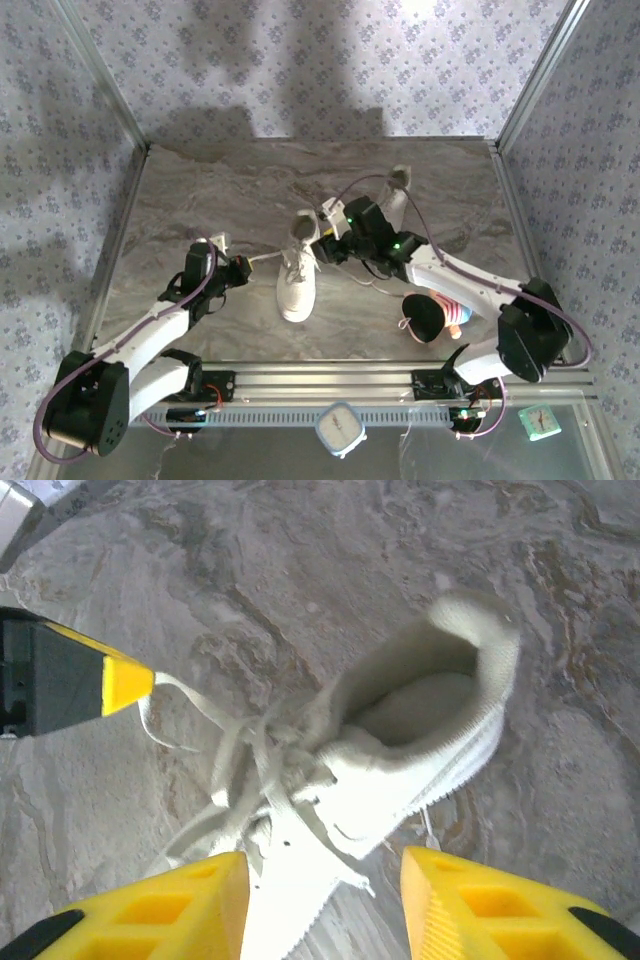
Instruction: Tie the shoes
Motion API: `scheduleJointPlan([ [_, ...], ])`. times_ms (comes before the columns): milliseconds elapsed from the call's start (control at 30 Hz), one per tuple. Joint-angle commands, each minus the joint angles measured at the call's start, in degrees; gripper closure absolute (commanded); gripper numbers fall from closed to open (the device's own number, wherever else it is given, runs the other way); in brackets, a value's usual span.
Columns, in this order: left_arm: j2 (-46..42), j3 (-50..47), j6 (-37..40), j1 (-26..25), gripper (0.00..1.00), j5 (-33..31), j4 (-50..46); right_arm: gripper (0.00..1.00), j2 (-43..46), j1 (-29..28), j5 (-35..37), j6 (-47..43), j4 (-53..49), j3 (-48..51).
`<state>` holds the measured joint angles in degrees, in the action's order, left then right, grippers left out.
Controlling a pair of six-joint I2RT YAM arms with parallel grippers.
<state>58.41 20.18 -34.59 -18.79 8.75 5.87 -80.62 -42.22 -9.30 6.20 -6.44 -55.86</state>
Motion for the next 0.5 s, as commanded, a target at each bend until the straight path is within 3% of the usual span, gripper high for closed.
scheduleJointPlan([
  [0, 1.05, 1.93, -0.49, -0.29, 1.0, -1.85, -1.78, 0.57, -0.76, 3.74, -7.95, 3.01, 5.47, 6.76],
  [100, 3.01, 3.03, -0.44, -0.29, 1.0, -1.92, -1.87, 0.57, -2.88, 7.61, -20.06, 3.12, 14.04, 10.65],
  [233, 5.45, 4.32, -0.39, -0.37, 1.0, -0.98, -1.14, 0.58, -8.15, 10.01, -28.03, -0.37, 17.51, 10.04],
  [467, 6.33, 4.6, -0.45, -0.55, 1.0, -0.93, -0.9, 0.55, -15.95, 10.22, -31.77, -2.05, 20.69, 7.09],
])
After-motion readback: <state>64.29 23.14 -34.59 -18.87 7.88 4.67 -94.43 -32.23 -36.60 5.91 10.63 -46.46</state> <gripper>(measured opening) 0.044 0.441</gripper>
